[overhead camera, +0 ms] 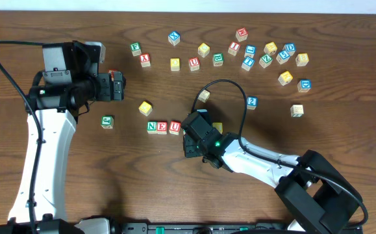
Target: Spell out NEURIPS
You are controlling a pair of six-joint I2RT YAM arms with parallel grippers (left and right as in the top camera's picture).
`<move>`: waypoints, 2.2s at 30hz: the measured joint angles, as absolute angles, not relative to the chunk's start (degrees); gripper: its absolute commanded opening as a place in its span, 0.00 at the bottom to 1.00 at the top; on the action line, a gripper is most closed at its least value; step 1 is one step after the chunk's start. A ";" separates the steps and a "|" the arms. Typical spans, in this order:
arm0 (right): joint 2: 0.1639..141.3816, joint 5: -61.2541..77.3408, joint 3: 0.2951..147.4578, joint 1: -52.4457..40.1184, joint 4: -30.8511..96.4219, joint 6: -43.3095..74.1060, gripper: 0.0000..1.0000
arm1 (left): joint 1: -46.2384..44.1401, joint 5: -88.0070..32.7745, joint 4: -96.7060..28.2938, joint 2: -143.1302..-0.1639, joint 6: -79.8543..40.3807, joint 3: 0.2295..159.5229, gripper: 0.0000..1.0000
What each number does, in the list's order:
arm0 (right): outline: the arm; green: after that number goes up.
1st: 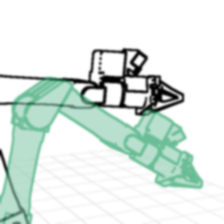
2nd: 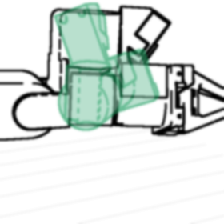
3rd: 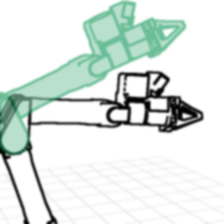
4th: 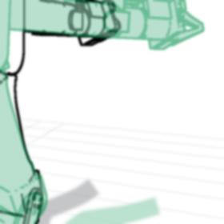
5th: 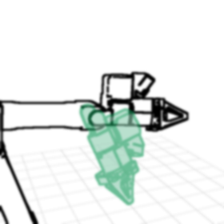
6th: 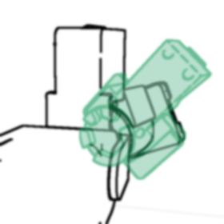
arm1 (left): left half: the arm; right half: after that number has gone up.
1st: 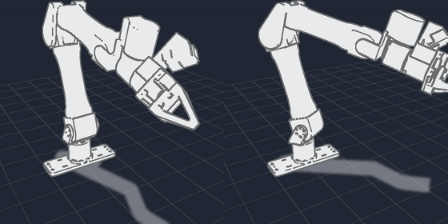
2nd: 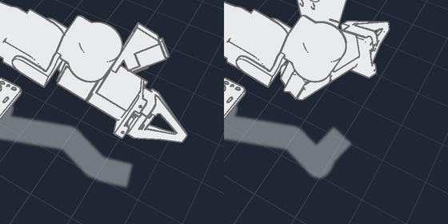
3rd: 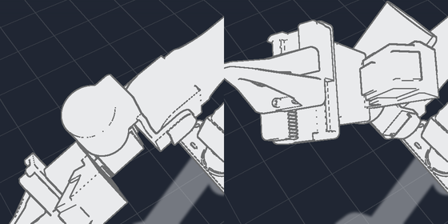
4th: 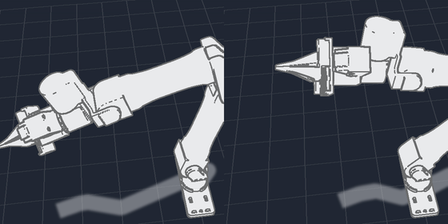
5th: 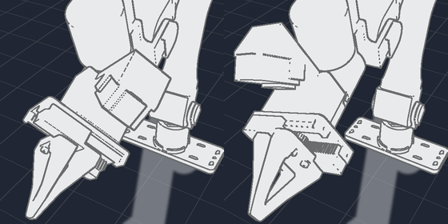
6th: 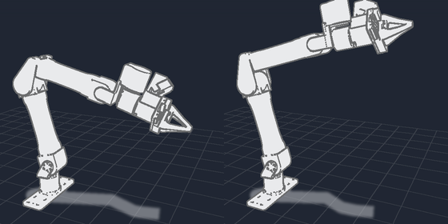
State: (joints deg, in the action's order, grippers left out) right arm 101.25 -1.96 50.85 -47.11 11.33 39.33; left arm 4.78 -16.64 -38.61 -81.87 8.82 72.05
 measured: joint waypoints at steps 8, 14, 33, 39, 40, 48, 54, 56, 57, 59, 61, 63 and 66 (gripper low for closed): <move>101.27 -2.07 51.62 -47.11 12.12 38.70 0.34 | 4.78 -16.64 -38.61 -81.87 8.82 72.05 0.98; 101.32 -2.17 52.01 -47.11 12.84 38.46 0.33 | 4.78 -16.64 -38.61 -81.87 8.84 72.05 0.98; 101.36 -2.59 52.88 -47.07 13.04 38.17 0.33 | 4.78 -16.64 -38.61 -81.87 8.82 72.05 0.98; 101.36 -2.61 52.88 -47.07 13.06 38.09 0.33 | 4.78 -16.64 -38.61 -81.87 8.82 72.05 0.98; 101.36 -2.59 52.88 -47.07 13.06 38.09 0.33 | 4.78 -16.64 -38.61 -81.87 8.82 72.05 0.97; 101.36 -2.79 52.88 -47.07 13.06 38.06 0.33 | 4.78 -16.64 -38.61 -81.87 8.84 72.05 0.98; 101.36 -2.81 52.88 -47.07 13.06 37.85 0.33 | 4.78 -16.64 -38.61 -81.87 8.82 72.05 0.98; 101.36 -2.83 52.88 -47.07 13.06 37.85 0.33 | 4.78 -16.64 -38.61 -81.87 8.84 72.05 0.98; 101.36 -2.83 52.88 -47.07 13.06 37.82 0.33 | 4.78 -16.64 -38.61 -81.87 8.82 72.05 0.97; 101.36 -2.83 52.88 -47.07 13.06 37.69 0.33 | 4.78 -16.64 -38.61 -81.87 8.82 72.05 0.98; 101.36 -2.85 52.88 -47.07 13.04 37.45 0.33 | 4.78 -16.64 -38.61 -81.87 8.84 72.05 0.98; 101.36 -2.90 52.88 -47.07 13.04 37.23 0.33 | 4.78 -16.64 -38.61 -81.87 8.82 72.05 0.97; 101.36 -3.05 52.88 -47.07 13.04 36.97 0.33 | 4.80 -16.64 -38.61 -81.87 8.82 72.05 0.98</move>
